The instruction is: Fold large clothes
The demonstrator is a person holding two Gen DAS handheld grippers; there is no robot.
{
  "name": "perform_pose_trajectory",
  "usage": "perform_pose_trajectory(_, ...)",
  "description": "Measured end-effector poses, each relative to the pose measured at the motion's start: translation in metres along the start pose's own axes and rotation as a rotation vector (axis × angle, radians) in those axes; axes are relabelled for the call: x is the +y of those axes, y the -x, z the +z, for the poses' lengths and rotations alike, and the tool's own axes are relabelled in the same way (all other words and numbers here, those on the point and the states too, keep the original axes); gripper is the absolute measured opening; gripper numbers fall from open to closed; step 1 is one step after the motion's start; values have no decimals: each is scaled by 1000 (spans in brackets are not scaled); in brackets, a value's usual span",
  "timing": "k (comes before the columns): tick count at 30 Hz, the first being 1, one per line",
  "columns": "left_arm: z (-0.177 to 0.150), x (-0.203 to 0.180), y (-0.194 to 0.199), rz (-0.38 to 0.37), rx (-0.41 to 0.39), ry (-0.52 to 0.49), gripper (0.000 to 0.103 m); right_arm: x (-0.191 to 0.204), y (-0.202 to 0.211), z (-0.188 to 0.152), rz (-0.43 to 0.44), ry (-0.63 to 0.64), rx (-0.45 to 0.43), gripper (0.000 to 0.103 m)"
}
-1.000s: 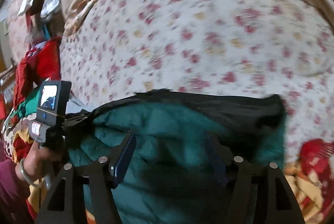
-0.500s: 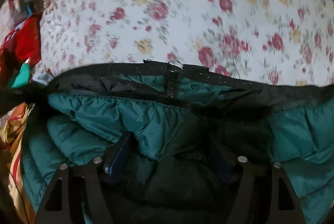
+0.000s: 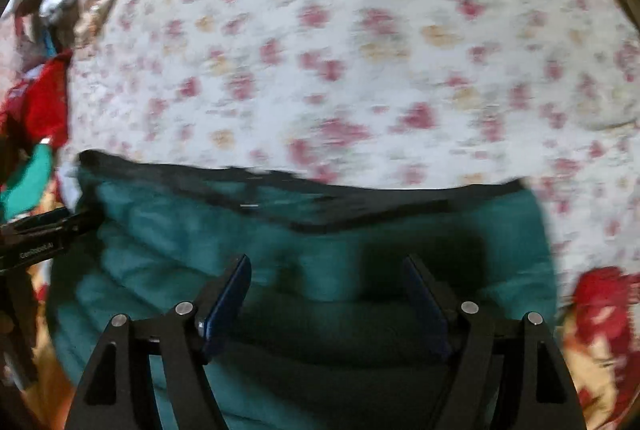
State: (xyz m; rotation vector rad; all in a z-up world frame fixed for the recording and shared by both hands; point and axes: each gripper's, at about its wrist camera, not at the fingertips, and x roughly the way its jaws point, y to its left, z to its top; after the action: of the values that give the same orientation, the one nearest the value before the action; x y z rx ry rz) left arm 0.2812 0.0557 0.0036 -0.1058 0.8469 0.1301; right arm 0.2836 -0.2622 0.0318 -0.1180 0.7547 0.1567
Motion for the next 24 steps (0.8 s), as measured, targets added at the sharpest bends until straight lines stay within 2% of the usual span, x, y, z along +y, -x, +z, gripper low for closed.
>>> perform_pose_trajectory(3, 0, -4, -11, 17, 6, -6, 81, -29, -8, -3, -31, -48, 19, 75)
perform_pose_trajectory(7, 2, -8, -25, 19, 24, -15, 82, -57, -34, -15, -21, -137, 75, 75)
perform_pose_trajectory(10, 2, -10, -30, 18, 18, -17, 84, -65, -42, -25, -1, -189, 51, 78)
perform_pose_trajectory(15, 3, -12, -34, 20, 24, -24, 85, -65, -46, -27, -12, -183, 59, 79)
perform_pose_trajectory(19, 4, -12, -34, 16, 20, -25, 85, -56, -24, -23, 2, -187, 44, 79)
perform_pose_trajectory(24, 3, -9, -33, 2, 15, -13, 85, -57, 27, -45, 12, -209, -7, 79)
